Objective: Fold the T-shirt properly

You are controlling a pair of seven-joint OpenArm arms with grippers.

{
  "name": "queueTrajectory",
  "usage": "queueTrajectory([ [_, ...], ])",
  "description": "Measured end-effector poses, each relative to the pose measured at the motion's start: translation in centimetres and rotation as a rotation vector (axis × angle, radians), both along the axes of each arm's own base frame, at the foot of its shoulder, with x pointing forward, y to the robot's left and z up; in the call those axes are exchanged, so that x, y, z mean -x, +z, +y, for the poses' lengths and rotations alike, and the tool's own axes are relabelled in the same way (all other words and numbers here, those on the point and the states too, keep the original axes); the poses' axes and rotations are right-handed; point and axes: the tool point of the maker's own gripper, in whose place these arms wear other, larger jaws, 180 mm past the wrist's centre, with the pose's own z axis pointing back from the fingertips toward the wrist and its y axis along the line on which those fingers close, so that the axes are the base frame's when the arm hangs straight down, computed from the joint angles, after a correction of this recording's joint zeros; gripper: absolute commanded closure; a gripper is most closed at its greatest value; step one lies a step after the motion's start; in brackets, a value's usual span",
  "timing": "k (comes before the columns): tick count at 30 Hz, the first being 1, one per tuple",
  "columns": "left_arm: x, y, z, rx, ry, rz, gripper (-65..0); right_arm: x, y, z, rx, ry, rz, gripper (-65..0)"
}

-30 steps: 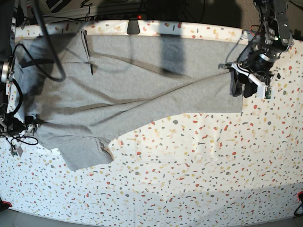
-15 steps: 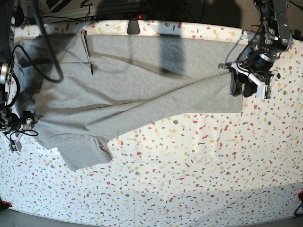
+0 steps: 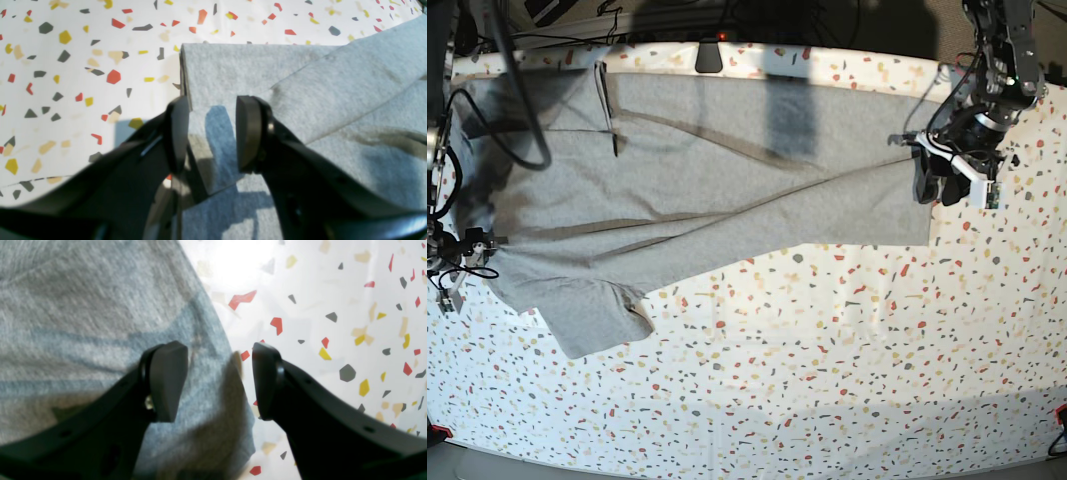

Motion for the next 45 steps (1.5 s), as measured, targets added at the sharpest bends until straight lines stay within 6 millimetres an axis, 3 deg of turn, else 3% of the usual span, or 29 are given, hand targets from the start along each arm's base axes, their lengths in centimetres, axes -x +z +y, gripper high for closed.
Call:
queueTrajectory([
  [8, 0.0, 0.0, 0.0, 0.0, 0.0, 0.0, -23.2, 1.0, -1.6, 1.0, -0.074, -0.032, -0.041, -22.4],
  [16, 0.0, 0.0, 0.0, 0.0, 0.0, 0.0, -23.3, 1.3, -2.2, 2.4, -0.162, -0.036, -0.031, 0.0],
  [28, 0.0, 0.0, 0.0, 0.0, 0.0, 0.0, -23.2, -0.6, -0.7, 3.0, -0.187, -0.004, -0.121, 0.0],
  [35, 0.0, 0.0, 0.0, 0.001, 0.0, -0.001, -23.2, -0.8, 1.3, 1.7, -0.169, -0.007, -0.106, 0.0],
  [42, 0.0, 0.1, 0.0, 0.002, 0.001, -0.004, -23.2, -1.3, 4.8, -0.7, -0.176, -0.052, -0.186, 0.0],
  [45, -0.2, 0.4, 0.0, 0.006, 0.004, -0.026, -23.2, -1.7, 6.1, -0.7, -0.173, -0.049, -0.184, 0.0],
])
